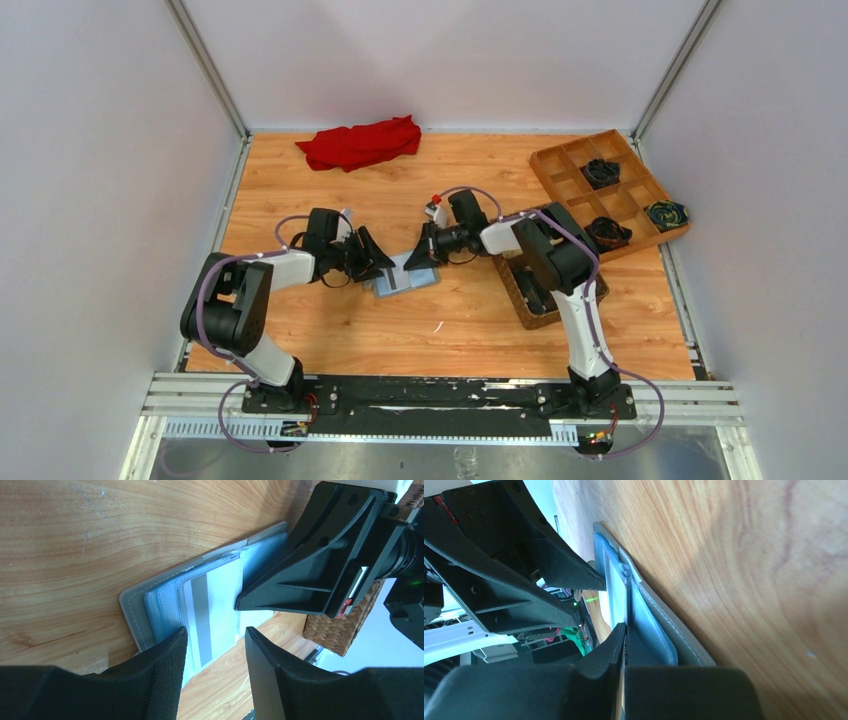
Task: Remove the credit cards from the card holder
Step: Remove the credit card from the card holder.
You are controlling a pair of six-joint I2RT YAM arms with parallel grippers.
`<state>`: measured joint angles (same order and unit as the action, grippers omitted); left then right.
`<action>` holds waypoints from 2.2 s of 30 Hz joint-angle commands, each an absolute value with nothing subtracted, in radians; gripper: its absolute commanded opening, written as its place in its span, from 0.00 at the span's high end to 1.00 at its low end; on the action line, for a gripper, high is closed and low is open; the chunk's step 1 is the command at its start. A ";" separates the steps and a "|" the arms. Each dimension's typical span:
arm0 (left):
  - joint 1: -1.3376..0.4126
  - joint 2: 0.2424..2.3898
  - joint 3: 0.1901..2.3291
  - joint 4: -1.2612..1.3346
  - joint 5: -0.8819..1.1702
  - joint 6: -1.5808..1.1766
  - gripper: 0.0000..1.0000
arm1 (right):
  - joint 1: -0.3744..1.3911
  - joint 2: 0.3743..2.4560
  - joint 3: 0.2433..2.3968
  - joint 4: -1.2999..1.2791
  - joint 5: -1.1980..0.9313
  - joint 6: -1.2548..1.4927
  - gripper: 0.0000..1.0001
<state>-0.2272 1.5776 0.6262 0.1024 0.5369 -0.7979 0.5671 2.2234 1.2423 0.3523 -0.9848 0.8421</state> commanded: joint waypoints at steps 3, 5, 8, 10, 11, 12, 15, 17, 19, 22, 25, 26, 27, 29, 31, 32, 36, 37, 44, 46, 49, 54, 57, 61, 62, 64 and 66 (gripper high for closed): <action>-0.247 1.606 0.597 0.076 0.522 -0.789 0.50 | 0.579 2.288 1.181 0.644 -1.041 1.049 1.00; -0.247 1.608 0.594 0.077 0.522 -0.787 0.51 | 0.578 2.299 1.166 0.739 -1.049 1.114 1.00; -0.247 1.598 0.588 0.076 0.520 -0.786 0.51 | 0.580 2.303 1.159 0.791 -1.054 1.147 1.00; -0.247 1.593 0.584 0.076 0.519 -0.784 0.52 | 0.579 2.298 1.157 0.782 -1.053 1.137 1.00; -0.247 1.592 0.583 0.076 0.516 -0.783 0.53 | 0.580 2.296 1.157 0.773 -1.052 1.131 1.00; -0.247 1.595 0.582 0.076 0.514 -0.782 0.55 | 0.580 2.292 1.157 0.761 -1.052 1.119 1.00; -0.247 1.614 0.585 0.077 0.504 -0.781 0.68 | 0.579 2.278 1.157 0.713 -1.046 1.083 1.00; -0.247 1.634 0.589 0.076 0.500 -0.781 0.78 | 0.578 2.269 1.158 0.677 -1.040 1.055 1.00; -0.247 1.652 0.597 0.077 0.495 -0.779 0.87 | 0.579 2.259 1.162 0.621 -1.030 1.016 1.00; -0.247 1.672 0.604 0.077 0.484 -0.779 0.97 | 0.579 2.240 1.174 0.519 -1.013 0.946 1.00; -0.247 1.699 0.608 0.076 0.465 -0.780 1.00 | 0.579 2.217 1.192 0.367 -0.971 0.832 1.00; -0.247 1.711 0.611 0.076 0.464 -0.781 1.00 | 0.580 2.207 1.198 0.300 -0.954 0.798 1.00; -0.247 1.724 0.612 0.076 0.465 -0.782 1.00 | 0.578 2.198 1.203 0.264 -0.940 0.769 1.00; -0.247 1.744 0.621 0.049 0.454 -0.775 1.00 | 0.578 2.183 1.206 0.212 -0.917 0.730 1.00; -0.247 1.757 0.644 -0.023 0.420 -0.750 1.00 | 0.577 2.174 1.207 0.181 -0.907 0.703 1.00; -0.247 1.761 0.663 -0.078 0.393 -0.726 1.00 | 0.576 2.170 1.205 0.176 -0.906 0.697 1.00; -0.245 1.752 0.711 -0.175 0.342 -0.667 1.00 | 0.566 2.168 1.198 0.169 -0.906 0.682 1.00; -0.246 1.751 0.721 -0.192 0.332 -0.658 1.00 | 0.562 2.168 1.197 0.169 -0.908 0.680 1.00; -0.246 1.779 0.758 -0.216 0.352 -0.627 1.00 | 0.532 2.152 1.203 0.166 -0.920 0.670 1.00; -0.245 1.781 0.758 -0.216 0.356 -0.623 1.00 | 0.529 2.154 1.205 0.166 -0.933 0.670 1.00; -0.245 1.779 0.759 -0.217 0.363 -0.615 1.00 | 0.521 2.153 1.202 0.167 -0.944 0.672 1.00; -0.245 1.778 0.759 -0.221 0.366 -0.605 1.00 | 0.501 2.150 1.183 0.198 -0.969 0.691 1.00; -0.245 1.783 0.762 -0.222 0.373 -0.600 1.00 | 0.493 2.148 1.183 0.209 -0.987 0.697 1.00; -0.245 1.776 0.764 -0.219 0.386 -0.592 1.00 | 0.489 2.143 1.171 0.268 -1.022 0.746 1.00; -0.245 1.774 0.766 -0.220 0.388 -0.589 1.00 | 0.488 2.143 1.169 0.283 -1.029 0.755 1.00; -0.245 1.773 0.768 -0.224 0.391 -0.582 1.00 | 0.488 2.143 1.171 0.290 -1.038 0.760 1.00; -0.245 1.775 0.774 -0.230 0.390 -0.576 1.00 | 0.487 2.143 1.174 0.281 -1.037 0.755 1.00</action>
<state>-0.2447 1.7191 0.8013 -0.1253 0.5426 -0.6594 0.5201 2.1616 1.1908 0.2840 -1.0012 0.7441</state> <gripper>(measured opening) 0.008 0.007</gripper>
